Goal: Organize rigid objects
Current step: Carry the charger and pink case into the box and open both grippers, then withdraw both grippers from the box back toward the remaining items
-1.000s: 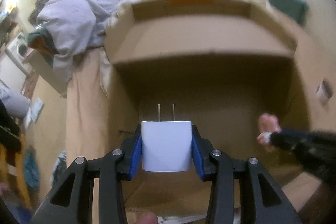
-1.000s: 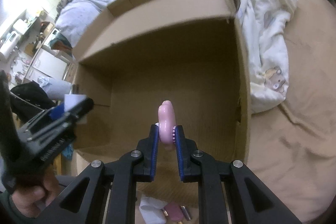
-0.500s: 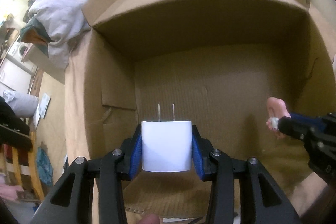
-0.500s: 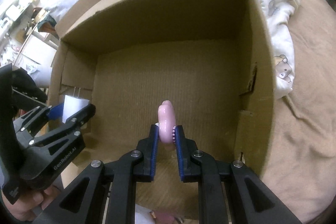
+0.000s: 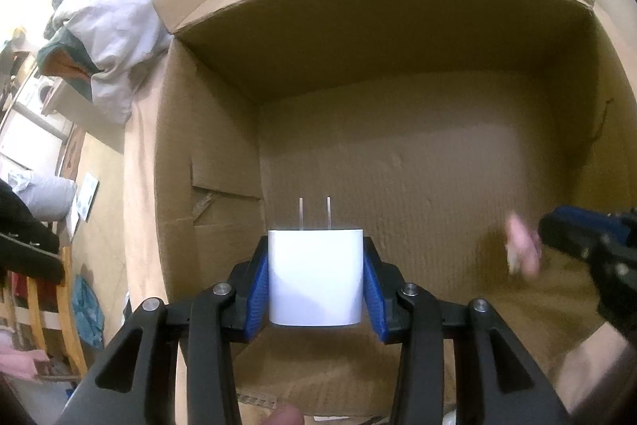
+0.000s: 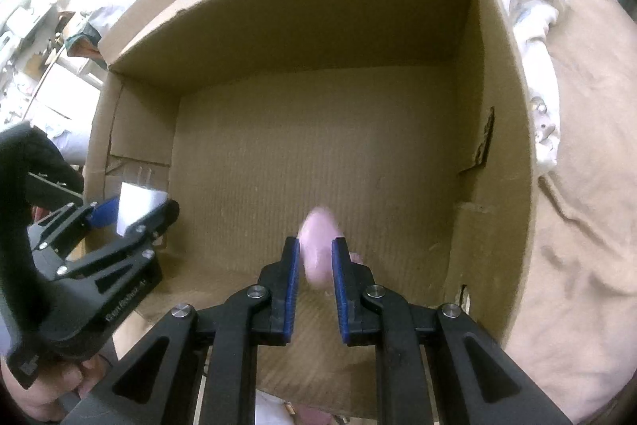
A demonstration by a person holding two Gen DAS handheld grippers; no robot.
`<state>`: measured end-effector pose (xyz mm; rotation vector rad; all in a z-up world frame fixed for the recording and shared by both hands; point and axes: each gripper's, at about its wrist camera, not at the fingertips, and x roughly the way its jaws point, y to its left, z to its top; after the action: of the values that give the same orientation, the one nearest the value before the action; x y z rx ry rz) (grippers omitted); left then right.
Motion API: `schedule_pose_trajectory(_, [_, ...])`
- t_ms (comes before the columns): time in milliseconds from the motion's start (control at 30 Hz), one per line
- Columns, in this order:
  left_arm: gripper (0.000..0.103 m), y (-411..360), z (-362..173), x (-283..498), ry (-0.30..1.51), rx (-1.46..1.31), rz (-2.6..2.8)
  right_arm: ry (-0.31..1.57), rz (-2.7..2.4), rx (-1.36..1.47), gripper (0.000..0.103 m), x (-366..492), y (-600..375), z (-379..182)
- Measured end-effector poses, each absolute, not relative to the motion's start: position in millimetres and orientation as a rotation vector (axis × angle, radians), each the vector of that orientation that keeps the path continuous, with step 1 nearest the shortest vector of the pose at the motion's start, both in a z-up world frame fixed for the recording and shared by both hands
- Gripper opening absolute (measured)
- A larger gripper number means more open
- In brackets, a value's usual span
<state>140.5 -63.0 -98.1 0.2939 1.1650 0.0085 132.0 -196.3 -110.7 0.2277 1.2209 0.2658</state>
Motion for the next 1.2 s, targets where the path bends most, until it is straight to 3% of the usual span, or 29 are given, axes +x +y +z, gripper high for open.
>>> schedule_pose_trajectory(167, [0.038,-64,-98,140,1.168,0.292,0.005,1.173,0.271,0.243,0.026,131,-201,-98])
schedule_pose_trajectory(267, [0.039,-66,-97,140,1.168,0.284,0.008,1.138,0.312,0.269,0.061,131,-202,-89])
schedule_pose_trajectory(367, [0.044,-65,-96,141,1.165,0.282,0.006,1.105,0.312,0.252,0.074,129,-200,-80])
schedule_pose_trajectory(400, [0.049,-66,-95,140,1.156,0.290,0.007,1.093,0.312,0.253,0.075,128,-200,-78])
schedule_pose_trajectory(567, [0.052,-63,-92,140,1.147,0.291,0.016,1.051,0.324,0.326,0.089,127,-208,-68])
schedule_pose_trajectory(667, [0.066,-60,-88,140,1.135,0.271,0.013,1.032,0.318,0.348,0.091,128,-212,-63])
schedule_pose_trajectory(733, [0.070,-60,-83,140,1.127,0.250,0.003,1.016,0.320,0.362,0.101,127,-213,-61])
schedule_pose_trajectory(867, [0.086,-61,-74,136,1.098,0.242,-0.013,0.987,0.319,0.356,0.103,123,-213,-57])
schedule_pose_trajectory(1200, [0.091,-62,-55,122,1.053,0.245,-0.031,0.945,0.300,0.369,0.103,113,-224,-47])
